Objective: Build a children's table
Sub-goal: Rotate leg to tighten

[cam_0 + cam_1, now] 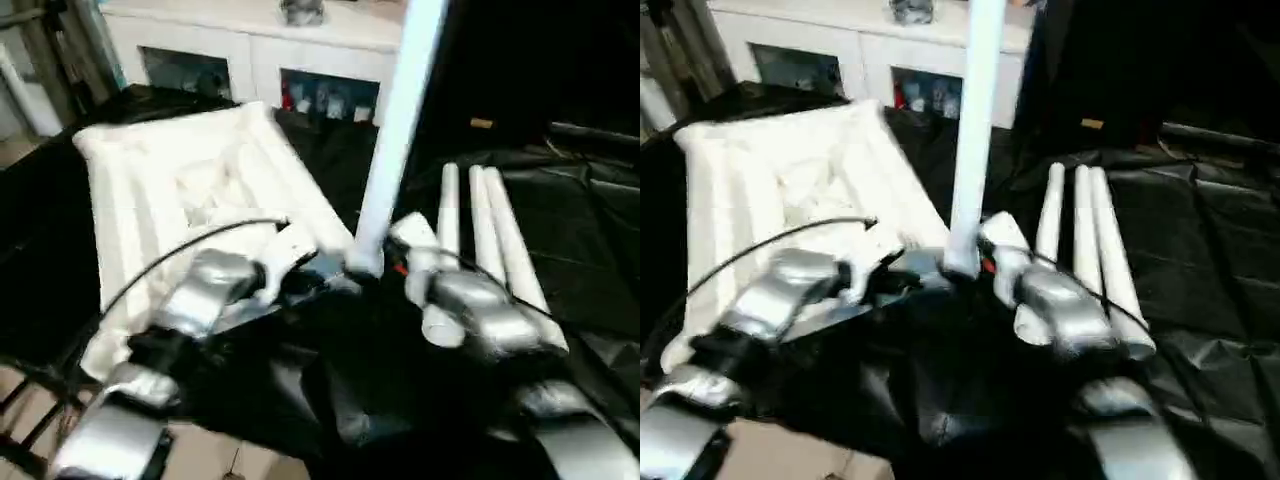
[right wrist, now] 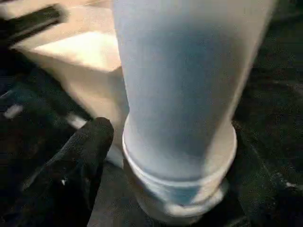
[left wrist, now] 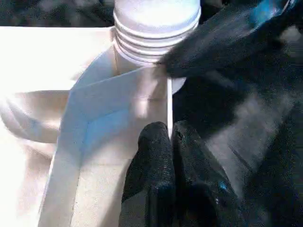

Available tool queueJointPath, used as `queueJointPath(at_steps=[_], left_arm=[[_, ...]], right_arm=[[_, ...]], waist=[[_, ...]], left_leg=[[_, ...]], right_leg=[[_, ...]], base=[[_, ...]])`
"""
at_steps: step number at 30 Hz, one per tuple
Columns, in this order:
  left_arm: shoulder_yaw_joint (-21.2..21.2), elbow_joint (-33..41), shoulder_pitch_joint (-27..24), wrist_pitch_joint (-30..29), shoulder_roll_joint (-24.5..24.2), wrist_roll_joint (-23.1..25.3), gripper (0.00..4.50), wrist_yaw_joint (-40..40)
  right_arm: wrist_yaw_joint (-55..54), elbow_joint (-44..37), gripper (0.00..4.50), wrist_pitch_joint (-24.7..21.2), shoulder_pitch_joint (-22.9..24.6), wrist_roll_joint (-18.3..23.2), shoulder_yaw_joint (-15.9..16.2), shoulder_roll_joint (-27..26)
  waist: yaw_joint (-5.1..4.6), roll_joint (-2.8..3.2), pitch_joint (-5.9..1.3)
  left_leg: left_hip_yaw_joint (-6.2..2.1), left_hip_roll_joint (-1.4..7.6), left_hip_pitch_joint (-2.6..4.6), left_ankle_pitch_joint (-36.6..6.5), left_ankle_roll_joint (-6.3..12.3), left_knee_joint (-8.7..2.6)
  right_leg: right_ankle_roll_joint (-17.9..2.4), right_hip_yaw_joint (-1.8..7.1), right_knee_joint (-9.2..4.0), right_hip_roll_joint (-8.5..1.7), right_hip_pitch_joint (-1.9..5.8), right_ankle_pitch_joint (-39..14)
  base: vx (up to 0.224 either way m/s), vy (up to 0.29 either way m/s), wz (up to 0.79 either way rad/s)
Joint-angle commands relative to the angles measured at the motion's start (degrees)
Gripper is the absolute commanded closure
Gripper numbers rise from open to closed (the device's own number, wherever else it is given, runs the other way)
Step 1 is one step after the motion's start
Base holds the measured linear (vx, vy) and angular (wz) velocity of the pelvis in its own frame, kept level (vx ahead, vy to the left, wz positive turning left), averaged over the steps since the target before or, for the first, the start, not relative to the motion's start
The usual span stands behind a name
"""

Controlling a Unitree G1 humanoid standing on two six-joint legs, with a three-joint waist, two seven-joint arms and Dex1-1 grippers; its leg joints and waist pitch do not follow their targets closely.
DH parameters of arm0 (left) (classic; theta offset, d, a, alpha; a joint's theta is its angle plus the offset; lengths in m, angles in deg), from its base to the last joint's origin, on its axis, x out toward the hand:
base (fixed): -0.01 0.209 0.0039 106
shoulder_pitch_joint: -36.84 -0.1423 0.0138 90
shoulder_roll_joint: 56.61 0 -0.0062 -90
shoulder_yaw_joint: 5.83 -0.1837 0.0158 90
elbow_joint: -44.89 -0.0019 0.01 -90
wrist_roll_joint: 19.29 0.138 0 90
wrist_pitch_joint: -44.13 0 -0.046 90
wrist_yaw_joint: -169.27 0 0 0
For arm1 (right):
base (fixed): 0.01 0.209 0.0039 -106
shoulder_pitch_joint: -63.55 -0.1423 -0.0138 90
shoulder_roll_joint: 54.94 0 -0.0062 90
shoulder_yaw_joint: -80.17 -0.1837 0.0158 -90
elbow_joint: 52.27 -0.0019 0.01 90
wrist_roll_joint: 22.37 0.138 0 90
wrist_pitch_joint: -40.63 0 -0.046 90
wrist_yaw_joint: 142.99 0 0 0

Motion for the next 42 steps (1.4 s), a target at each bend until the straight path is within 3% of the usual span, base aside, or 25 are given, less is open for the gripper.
queueJointPath(at_steps=[1,7,11,18,22,24,27,28,30,31,34,36,39,42], left_arm=[[-0.97,1.92,-0.08,2.31,0.73,-1.88,4.50,-2.77],[-2.36,3.05,-0.80,4.82,-2.28,-2.75,4.50,-10.62],[-3.06,2.25,-0.63,6.00,-3.12,-2.31,4.50,-12.14],[-3.13,2.05,-0.97,6.39,-3.12,-1.76,4.50,-12.36],[-2.93,1.58,-0.98,6.32,-2.63,-1.44,4.50,-10.53],[-1.81,0.60,-0.23,4.57,-0.85,-1.00,4.50,-5.89],[-0.96,-0.48,0.69,3.27,0.77,-0.34,4.50,-1.58],[-0.68,-0.87,1.05,2.68,1.37,-0.04,4.50,0.07],[0.87,-2.28,2.54,-0.40,4.20,0.01,4.50,5.76],[2.01,-3.35,3.72,-2.41,6.56,0.09,4.50,10.45],[2.63,-3.93,4.57,-3.64,8.31,0.24,4.50,13.56],[2.80,-3.80,5.28,-4.49,10.22,0.51,4.50,15.71],[2.13,-2.37,5.06,-4.40,11.21,0.37,4.50,14.80],[1.25,-1.56,4.57,-3.83,10.67,0.36,4.50,13.23]], right_arm=[[6.34,-3.30,0.68,-1.60,0.90,1.45,3.53,-0.26],[12.86,-8.16,0.68,-3.59,3.47,2.05,5.16,3.31],[14.75,-11.70,1.01,-5.94,5.09,2.57,6.13,4.04],[14.74,-12.55,1.67,-7.73,5.41,2.56,6.43,3.52],[13.23,-12.78,1.75,-8.45,5.62,2.29,5.91,2.79],[6.37,-9.17,1.76,-8.29,4.28,0.07,4.85,0.83],[-1.40,-4.66,1.78,-7.40,2.41,-2.25,3.73,-1.01],[-4.58,-2.88,1.78,-7.16,1.63,-3.09,3.27,-1.71],[-15.40,3.31,1.78,-7.64,-1.40,-4.25,0.85,-4.52],[-21.84,6.60,1.78,-7.63,-3.24,-4.30,-0.62,-6.66],[-27.14,8.95,1.78,-7.51,-4.63,-4.52,-1.75,-8.31],[-32.67,11.47,1.78,-5.97,-6.07,-5.30,-2.48,-10.34],[-31.05,11.51,1.08,-4.69,-6.42,-4.50,-2.53,-11.95],[-28.01,12.18,0.97,-3.52,-7.03,-4.02,-2.62,-12.29]], waist=[[0.19,-0.02,-3.19],[0.60,0.12,-3.19],[1.01,0.13,-3.26],[1.65,0.07,-3.32],[1.69,-0.11,-3.33],[1.57,-0.11,-3.22],[1.18,-0.14,-2.98],[0.78,-0.20,-2.73],[-0.08,-0.20,-2.66],[-0.21,-0.21,-2.78],[-0.37,-0.19,-2.88],[-0.28,-0.18,-3.01],[-0.18,-0.15,-3.30],[-0.13,-0.05,-3.39]], left_leg=[[0.18,1.22,0.44,-9.46,4.64,-3.52],[0.27,1.40,0.52,-9.94,3.53,-3.54],[0.25,1.43,0.58,-9.48,3.25,-3.55],[0.25,1.33,0.57,-8.91,2.47,-3.52],[0.28,1.31,0.56,-8.51,2.57,-3.47],[0.26,1.31,0.54,-8.67,2.31,-3.55],[0.12,1.23,0.78,-11.60,0.49,-3.78],[-0.04,1.03,0.57,-13.04,-0.12,-4.02],[-0.20,0.93,0.99,-15.20,-1.49,-4.05],[-0.22,0.88,0.87,-14.84,-1.50,-4.00],[-0.13,0.80,0.98,-14.27,-1.21,-3.85],[-0.05,0.83,0.67,-12.56,-0.48,-3.78],[0.08,0.74,0.40,-9.35,0.72,-3.61],[0.20,0.77,0.43,-8.09,1.92,-3.50]], right_leg=[[-14.16,2.10,-3.86,-3.71,3.22,-5.42],[-14.18,2.09,-3.81,-3.75,3.02,-6.56],[-13.91,2.10,-3.68,-3.77,3.05,-5.97],[-13.75,2.11,-3.52,-3.78,3.06,-5.13],[-13.55,2.11,-3.50,-3.80,3.09,-5.11],[-13.36,2.15,-3.58,-3.86,2.99,-5.93],[-12.10,2.22,-4.24,-4.04,2.73,-12.61],[-11.27,2.17,-4.47,-3.98,2.81,-15.74],[-9.95,2.20,-4.96,-4.07,2.44,-21.35],[-9.82,2.21,-4.95,-4.04,2.57,-21.15],[-9.84,2.26,-5.07,-3.96,2.42,-19.87],[-10.33,2.36,-4.76,-3.90,2.60,-16.26],[-11.58,2.24,-4.08,-3.61,3.04,-8.82],[-12.98,2.21,-3.73,-3.61,3.15,-4.61]], base=[[0.000,0.000,0.00],[0.000,0.000,0.00],[0.000,0.000,0.00],[0.000,0.000,0.00],[0.000,0.000,0.00],[0.000,0.000,0.00],[0.000,0.000,0.00],[0.000,0.000,0.00],[0.000,0.000,0.00],[0.000,0.000,0.00],[0.000,0.000,0.00],[0.000,0.000,0.00],[0.000,0.000,0.00],[0.000,0.000,0.00]])
